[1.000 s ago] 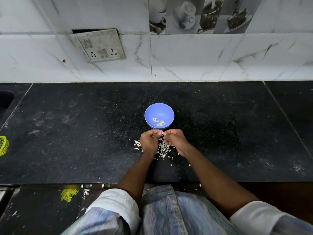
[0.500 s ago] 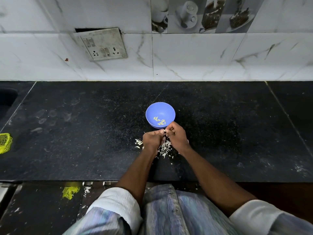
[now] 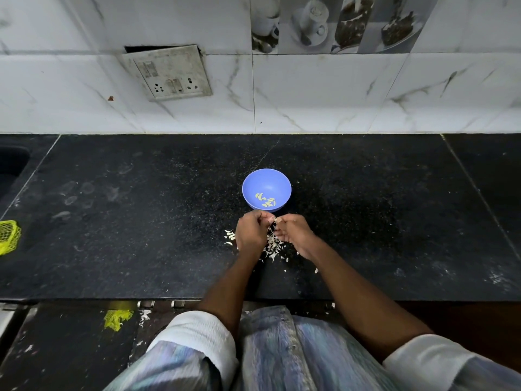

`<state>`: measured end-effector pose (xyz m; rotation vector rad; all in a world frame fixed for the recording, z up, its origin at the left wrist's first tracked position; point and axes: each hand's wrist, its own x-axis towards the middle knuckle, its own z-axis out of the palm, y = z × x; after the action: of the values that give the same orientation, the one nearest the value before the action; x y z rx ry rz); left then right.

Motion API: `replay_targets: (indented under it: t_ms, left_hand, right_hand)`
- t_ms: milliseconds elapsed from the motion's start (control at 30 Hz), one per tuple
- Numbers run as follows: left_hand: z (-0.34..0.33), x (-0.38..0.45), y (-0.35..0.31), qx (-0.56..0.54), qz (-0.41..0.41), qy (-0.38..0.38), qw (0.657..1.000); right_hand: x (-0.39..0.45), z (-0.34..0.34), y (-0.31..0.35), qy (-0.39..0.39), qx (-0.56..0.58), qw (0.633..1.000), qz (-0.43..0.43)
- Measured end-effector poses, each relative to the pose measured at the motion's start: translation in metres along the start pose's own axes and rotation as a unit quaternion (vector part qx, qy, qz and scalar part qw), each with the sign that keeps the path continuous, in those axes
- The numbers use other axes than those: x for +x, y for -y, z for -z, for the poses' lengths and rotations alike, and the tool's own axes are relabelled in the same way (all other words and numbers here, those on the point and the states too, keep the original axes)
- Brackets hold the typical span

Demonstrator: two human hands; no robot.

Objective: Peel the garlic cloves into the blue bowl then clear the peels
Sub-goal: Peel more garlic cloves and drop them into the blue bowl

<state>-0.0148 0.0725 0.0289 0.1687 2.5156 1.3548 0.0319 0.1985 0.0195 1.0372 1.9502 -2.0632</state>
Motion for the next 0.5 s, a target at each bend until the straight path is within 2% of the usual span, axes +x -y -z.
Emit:
replay_targets:
  t_ms: [100, 167, 233, 300, 333, 367, 433, 467, 500]
  left_hand:
    - [0.008, -0.006, 0.0, 0.14, -0.111, -0.012, 0.984]
    - [0.008, -0.007, -0.002, 0.246, -0.164, -0.009, 0.955]
    - [0.005, -0.004, -0.002, 0.251, -0.115, -0.01, 0.961]
    - [-0.001, 0.0, 0.001, 0.173, -0.01, 0.006, 0.985]
    - [-0.006, 0.004, 0.001, 0.088, 0.061, 0.029, 0.994]
    - [-0.01, 0.008, -0.001, -0.028, 0.137, 0.053, 0.989]
    - [-0.013, 0.009, -0.011, -0.24, 0.271, 0.097, 0.927]
    - [-0.012, 0.009, -0.013, -0.277, 0.3, 0.107, 0.906]
    - [-0.011, 0.008, -0.015, -0.28, 0.299, 0.116, 0.905]
  right_hand:
    - [0.0, -0.002, 0.007, 0.021, 0.078, 0.993, -0.089]
    - [-0.001, -0.004, 0.009, 0.018, 0.083, 0.991, -0.105]
    - [0.001, -0.004, 0.005, -0.006, 0.028, 0.998, -0.049]
    - [0.001, -0.003, 0.001, -0.045, -0.061, 0.995, 0.068]
    - [0.001, -0.002, -0.001, -0.061, -0.092, 0.986, 0.121]
    - [0.001, -0.001, -0.003, -0.073, -0.111, 0.978, 0.158]
    - [0.002, 0.002, -0.003, -0.081, -0.122, 0.971, 0.191]
    - [0.002, 0.003, -0.002, -0.078, -0.122, 0.97, 0.196]
    - [0.002, 0.004, -0.001, -0.073, -0.121, 0.971, 0.191]
